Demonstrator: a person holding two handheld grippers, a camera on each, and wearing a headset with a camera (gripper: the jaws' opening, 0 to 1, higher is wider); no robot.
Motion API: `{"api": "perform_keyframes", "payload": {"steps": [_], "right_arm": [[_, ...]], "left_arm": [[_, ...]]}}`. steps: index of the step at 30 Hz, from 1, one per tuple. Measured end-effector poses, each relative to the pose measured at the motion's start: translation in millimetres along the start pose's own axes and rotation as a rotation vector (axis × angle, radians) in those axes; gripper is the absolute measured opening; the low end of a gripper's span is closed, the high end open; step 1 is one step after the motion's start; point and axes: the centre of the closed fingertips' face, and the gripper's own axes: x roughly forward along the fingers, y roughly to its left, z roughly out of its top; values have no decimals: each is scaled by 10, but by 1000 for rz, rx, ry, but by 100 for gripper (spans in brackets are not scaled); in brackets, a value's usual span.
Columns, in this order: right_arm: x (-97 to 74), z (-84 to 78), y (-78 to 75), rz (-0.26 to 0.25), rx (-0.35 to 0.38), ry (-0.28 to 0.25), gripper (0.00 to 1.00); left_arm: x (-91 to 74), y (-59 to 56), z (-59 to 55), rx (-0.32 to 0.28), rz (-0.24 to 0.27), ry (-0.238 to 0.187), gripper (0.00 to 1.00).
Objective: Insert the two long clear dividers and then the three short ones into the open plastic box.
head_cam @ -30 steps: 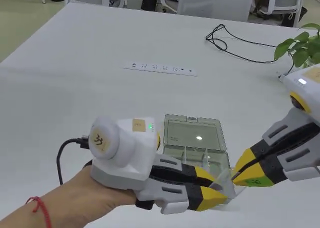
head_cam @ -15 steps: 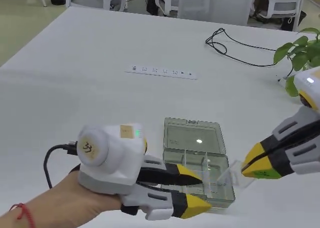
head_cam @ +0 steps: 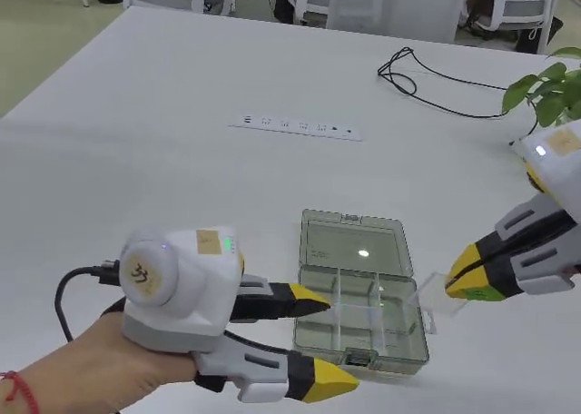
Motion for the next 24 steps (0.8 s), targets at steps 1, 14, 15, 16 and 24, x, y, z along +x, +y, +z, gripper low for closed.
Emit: {"api": "perform_keyframes", "payload": {"steps": [1,14,15,16,24], "right_arm": [[19,-9,-10,-1,-2,4,3],[383,-243,-240,-22,-53,89,3],[401,-244,-250,-25,-56,93,3],[421,-249,-264,-27,-57,96,3],[626,-389,-371,-24,-79,137,3]], "left_arm": [[-10,13,-4,-1,5,0,53],[-109,159,-104,-30,51,-3,72],[-113,167,-112,-32,54,-2,74],[-117,176,-119,-34,57,-2,77],[-122,224,-182,-54,79,5,93]]}}
